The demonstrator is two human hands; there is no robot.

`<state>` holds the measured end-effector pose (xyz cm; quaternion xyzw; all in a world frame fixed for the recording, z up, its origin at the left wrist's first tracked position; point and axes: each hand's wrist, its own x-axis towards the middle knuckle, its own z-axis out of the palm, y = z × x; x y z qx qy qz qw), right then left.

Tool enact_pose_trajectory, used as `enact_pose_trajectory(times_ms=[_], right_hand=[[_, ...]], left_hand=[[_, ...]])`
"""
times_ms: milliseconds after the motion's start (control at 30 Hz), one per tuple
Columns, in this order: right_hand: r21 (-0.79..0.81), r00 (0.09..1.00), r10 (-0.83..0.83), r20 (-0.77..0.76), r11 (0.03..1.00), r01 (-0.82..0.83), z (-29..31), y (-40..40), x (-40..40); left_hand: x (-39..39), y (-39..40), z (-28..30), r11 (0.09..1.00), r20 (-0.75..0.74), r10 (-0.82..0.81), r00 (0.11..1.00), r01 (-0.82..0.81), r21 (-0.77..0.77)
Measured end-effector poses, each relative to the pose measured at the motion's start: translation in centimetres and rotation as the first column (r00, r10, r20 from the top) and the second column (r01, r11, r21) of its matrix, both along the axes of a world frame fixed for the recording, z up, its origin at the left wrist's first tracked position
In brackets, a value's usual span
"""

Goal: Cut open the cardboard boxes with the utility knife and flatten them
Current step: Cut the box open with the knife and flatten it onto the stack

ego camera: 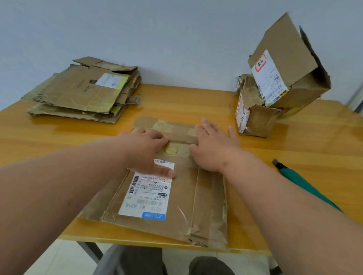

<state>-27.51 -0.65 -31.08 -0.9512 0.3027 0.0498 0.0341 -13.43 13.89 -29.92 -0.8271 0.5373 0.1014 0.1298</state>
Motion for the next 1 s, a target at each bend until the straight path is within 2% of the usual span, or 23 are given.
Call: enact_pose_trajectory(times_ms=[100,200,267,333,433,567,833,1000], right_hand=[[0.081,0.999,0.019,-0.044,0.997,-0.016,-1.9,1.1,-0.6],[0.027,0.997,0.023,-0.068,0.999,-0.021,-1.3,0.4,0.2],[-0.026,0.999,0.005,-0.049,1.0,-0.007,-0.1,-0.2,1.4],[-0.021,1.0,-0.001,-0.024,1.0,0.0,-0.3,-0.2,2.0],[0.057,0.999,0.011,-0.04,0.998,-0.008,-2.5,-0.4,1.7],[0.042,0.999,0.043,-0.008,0.998,-0.042,-3.3,-1.3,1.7],[0.029,0.998,0.041,0.055,0.999,-0.043,-3.8,-1.2,1.3],[-0.05,0.997,0.011,0.071,0.999,-0.007,-3.7,-0.2,0.7]], left_hand=[[0.1,-0.7,-0.6,0.99,0.115,-0.069,0.991,0.082,-0.115],[0.8,-1.7,-0.9,0.973,0.098,-0.077,0.992,0.097,-0.21],[1.6,-2.0,-1.3,0.984,0.012,-0.014,1.0,0.016,-0.18],[2.2,-2.2,-1.8,0.996,-0.058,0.038,0.998,-0.043,-0.078],[2.8,-2.9,-2.0,0.999,-0.104,0.045,0.994,-0.045,0.004],[4.0,-2.7,-1.2,0.997,-0.191,0.011,0.982,0.003,0.075],[3.1,-1.3,-2.2,1.0,-0.115,-0.021,0.993,0.02,-0.012],[1.9,0.8,-2.4,0.999,-0.108,-0.015,0.994,0.01,-0.047]])
